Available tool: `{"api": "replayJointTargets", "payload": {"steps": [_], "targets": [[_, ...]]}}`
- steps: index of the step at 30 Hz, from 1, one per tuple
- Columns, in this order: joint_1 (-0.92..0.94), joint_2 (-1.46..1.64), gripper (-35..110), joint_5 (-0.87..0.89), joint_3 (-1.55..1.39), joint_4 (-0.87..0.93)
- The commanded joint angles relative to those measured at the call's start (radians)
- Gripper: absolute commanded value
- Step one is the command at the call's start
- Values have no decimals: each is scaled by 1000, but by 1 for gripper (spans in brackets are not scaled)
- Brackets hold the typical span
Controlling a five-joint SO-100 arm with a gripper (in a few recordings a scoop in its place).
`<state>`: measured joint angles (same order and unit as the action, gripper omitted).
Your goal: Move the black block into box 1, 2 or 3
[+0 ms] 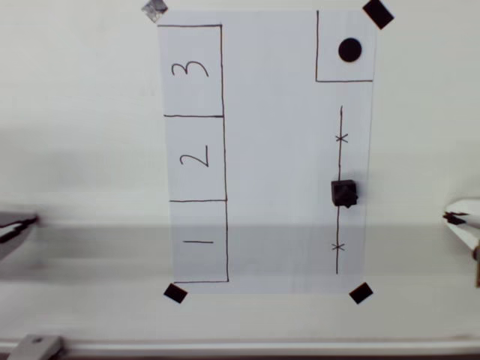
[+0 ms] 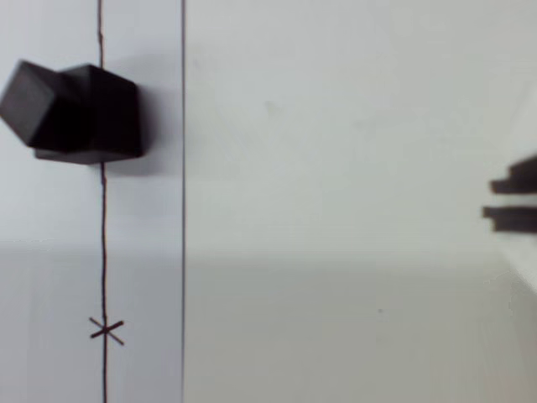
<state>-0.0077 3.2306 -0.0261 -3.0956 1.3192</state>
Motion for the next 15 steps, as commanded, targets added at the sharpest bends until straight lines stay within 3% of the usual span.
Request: {"api": "replayJointTargets", "payload": {"steps": [1, 15], "targets": [[-3, 2, 1, 9, -11, 23], [-17, 2, 0, -61, -9, 15]]}}
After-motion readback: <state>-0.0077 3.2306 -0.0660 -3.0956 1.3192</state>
